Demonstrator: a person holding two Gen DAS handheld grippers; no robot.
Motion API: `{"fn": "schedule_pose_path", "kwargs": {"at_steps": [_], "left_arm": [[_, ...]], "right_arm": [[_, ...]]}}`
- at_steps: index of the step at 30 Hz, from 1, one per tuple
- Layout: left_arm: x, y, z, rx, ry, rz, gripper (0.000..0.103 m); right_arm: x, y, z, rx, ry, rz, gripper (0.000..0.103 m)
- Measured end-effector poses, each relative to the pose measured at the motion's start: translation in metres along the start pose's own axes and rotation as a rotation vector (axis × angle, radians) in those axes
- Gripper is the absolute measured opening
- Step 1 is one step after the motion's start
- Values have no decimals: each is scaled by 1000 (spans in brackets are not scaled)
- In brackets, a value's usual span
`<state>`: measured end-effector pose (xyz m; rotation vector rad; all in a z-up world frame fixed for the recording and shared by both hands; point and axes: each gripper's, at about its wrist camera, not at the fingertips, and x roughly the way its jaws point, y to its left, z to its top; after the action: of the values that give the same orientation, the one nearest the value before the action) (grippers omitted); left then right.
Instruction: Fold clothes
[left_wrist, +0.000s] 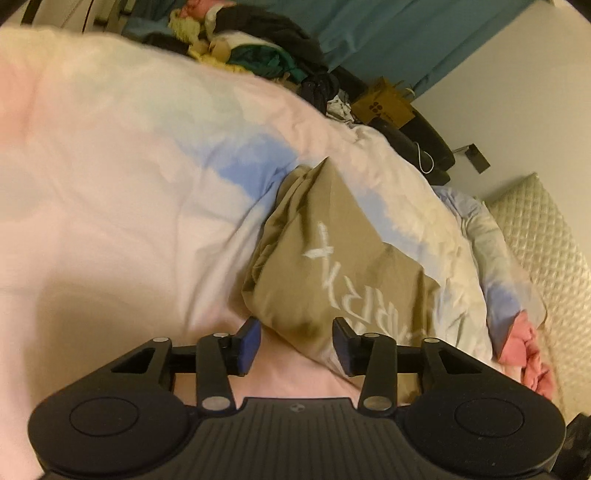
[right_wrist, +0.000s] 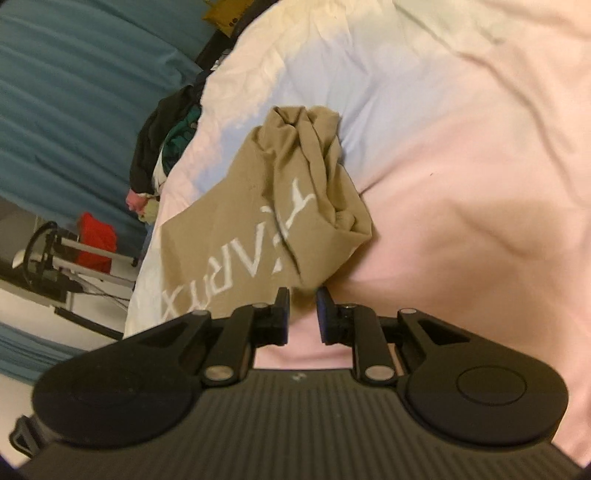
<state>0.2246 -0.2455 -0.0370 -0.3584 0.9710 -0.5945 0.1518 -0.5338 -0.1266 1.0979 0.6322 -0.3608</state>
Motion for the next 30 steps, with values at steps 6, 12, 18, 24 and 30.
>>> {"fn": "schedule_pose_path", "kwargs": {"at_steps": [6,12,18,24,30], "left_arm": [[-97,-51,-7,137,-109,14,53],[-199,-94,-34,265,-230,27,70],[-287,-126,-71,393,-365,56,95],[-349,-130,-111,460,-478,65,103],[-374,-112,-147,469,-549,83,103]], "right_arm": [[-78,36,-18,-190,-54,23,19],[-164,76,-39,-386,-156,98,26],[-243,100,-71,-557,-312,161,86],[-282,104,-105,-663,-385,186,85],[-279,89,-138,-705,-436,162,85]]}}
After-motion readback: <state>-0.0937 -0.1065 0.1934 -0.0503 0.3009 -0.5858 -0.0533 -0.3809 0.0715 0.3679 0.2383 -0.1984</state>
